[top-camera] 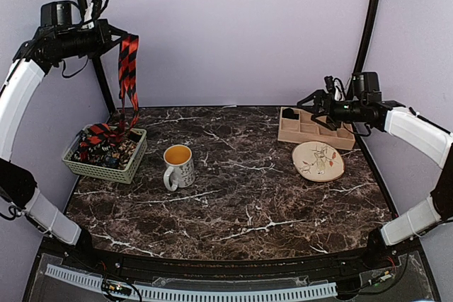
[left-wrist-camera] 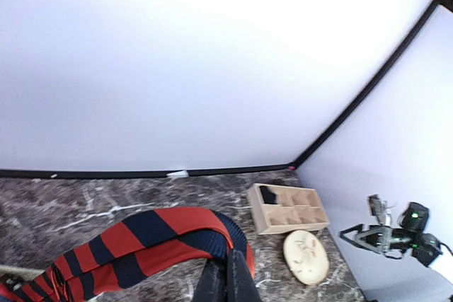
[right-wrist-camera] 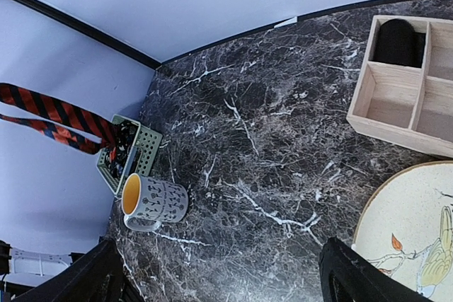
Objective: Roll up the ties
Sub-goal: Pick up the tie from the bin, then pass from the left arm to the right, then pick up the tie, then put down the tie at the center of the board.
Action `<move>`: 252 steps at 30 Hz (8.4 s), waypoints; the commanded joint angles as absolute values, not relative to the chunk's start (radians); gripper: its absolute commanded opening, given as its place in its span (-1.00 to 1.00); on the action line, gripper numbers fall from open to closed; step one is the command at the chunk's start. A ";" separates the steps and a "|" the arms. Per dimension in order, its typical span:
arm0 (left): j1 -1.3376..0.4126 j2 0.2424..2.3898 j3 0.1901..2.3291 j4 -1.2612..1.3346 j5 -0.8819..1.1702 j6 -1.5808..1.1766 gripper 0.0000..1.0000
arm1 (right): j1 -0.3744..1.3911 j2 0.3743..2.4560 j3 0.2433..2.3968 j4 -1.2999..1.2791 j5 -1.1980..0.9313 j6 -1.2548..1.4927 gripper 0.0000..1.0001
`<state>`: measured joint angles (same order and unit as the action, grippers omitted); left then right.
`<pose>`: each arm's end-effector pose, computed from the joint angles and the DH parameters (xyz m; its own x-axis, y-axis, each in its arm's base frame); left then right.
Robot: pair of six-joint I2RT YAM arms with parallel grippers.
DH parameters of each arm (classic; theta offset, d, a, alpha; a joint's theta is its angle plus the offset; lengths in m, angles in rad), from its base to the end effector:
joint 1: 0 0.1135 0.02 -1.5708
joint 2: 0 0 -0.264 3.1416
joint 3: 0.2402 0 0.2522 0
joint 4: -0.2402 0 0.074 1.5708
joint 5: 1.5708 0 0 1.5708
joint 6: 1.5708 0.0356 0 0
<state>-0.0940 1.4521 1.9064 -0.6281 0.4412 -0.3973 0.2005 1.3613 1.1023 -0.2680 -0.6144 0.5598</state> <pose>0.2844 -0.0421 0.5187 -0.3536 -0.3181 -0.8796 0.3978 0.8000 -0.4492 0.2961 0.0811 0.3151 -0.7633 0.2877 -0.5784 -0.2899 0.6476 0.7046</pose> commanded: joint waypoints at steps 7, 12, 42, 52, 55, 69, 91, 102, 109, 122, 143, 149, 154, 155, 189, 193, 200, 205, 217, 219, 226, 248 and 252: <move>-0.350 1.651 2.085 -0.264 0.601 -0.600 -1.00 | 0.282 1.332 1.130 -0.138 -0.618 0.610 0.94; -0.494 1.806 2.230 -0.164 0.627 -0.657 -1.00 | 0.337 1.317 1.118 -0.039 -0.605 0.639 0.93; -0.808 2.122 2.355 -0.072 0.697 -0.741 -1.00 | 0.591 1.348 1.208 0.211 -0.493 0.667 -0.36; -0.692 2.050 2.316 -0.256 0.619 -0.683 -0.02 | 0.537 1.165 1.213 0.145 -0.240 0.665 -1.00; -0.650 1.954 2.174 -0.301 0.563 -0.601 0.49 | 0.484 1.112 1.221 0.142 -0.176 0.687 -1.00; -0.641 1.698 1.663 -0.414 0.461 -0.145 0.95 | 0.378 1.080 1.420 0.066 -0.102 0.682 -1.00; -0.877 2.080 1.718 -0.217 0.320 0.084 0.87 | 0.371 1.067 1.572 -0.026 -0.065 0.679 -1.00; -0.922 2.013 1.523 0.172 0.388 0.025 0.87 | 0.420 1.199 1.638 0.196 -0.449 0.903 -1.00; -0.964 2.079 1.536 0.436 0.383 -0.084 0.98 | 0.453 1.207 1.658 0.183 -0.421 0.917 -1.00; -0.980 2.201 1.669 0.419 0.108 -0.057 0.27 | 0.458 1.168 1.657 0.123 -0.358 0.930 -1.00; -0.989 2.344 1.830 0.476 0.304 -0.035 0.88 | 0.459 1.093 1.596 0.115 -0.326 0.979 -1.00; -1.005 2.350 1.796 0.470 0.382 -0.015 0.91 | 0.460 1.074 1.587 0.104 -0.315 0.985 -1.00; -1.024 2.363 1.794 0.462 0.379 0.006 0.94 | 0.460 1.072 1.587 0.109 -0.318 0.993 -1.00; -1.025 2.365 1.797 0.462 0.365 0.006 0.93 | 0.459 1.071 1.587 0.109 -0.319 0.996 -1.00; -0.826 2.196 2.235 -0.213 0.206 -0.161 -1.00 | 0.472 0.462 0.539 0.057 0.140 1.195 -1.00; -0.798 2.153 2.213 -0.269 0.172 -0.156 -1.00 | 0.479 0.424 0.393 0.143 0.109 1.243 -0.97; -0.756 2.068 2.150 -0.285 0.128 -0.160 -1.00 | 0.538 0.539 0.239 0.308 0.036 1.299 -0.92; -0.721 2.020 2.139 -0.295 0.117 -0.163 -1.00 | 0.598 0.678 0.179 0.461 0.009 1.318 -0.87; -0.656 1.943 2.140 -0.362 0.074 -0.130 -1.00 | 0.812 1.286 0.396 0.780 -0.129 1.223 -0.78; -0.653 1.932 2.139 -0.366 0.075 -0.122 -1.00 | 0.824 1.381 0.472 0.779 -0.181 1.199 -0.57; -0.631 1.866 2.095 -0.377 0.053 -0.091 -1.00 | 0.844 1.541 0.689 0.594 -0.358 1.100 0.07; -0.293 1.702 2.089 -0.498 0.003 -0.135 -1.00 | 0.360 1.108 0.846 -0.470 -0.348 0.629 0.38; -0.293 1.711 2.049 -0.456 0.262 -0.141 -1.00 | 0.353 1.180 0.883 -0.602 -0.345 0.533 0.32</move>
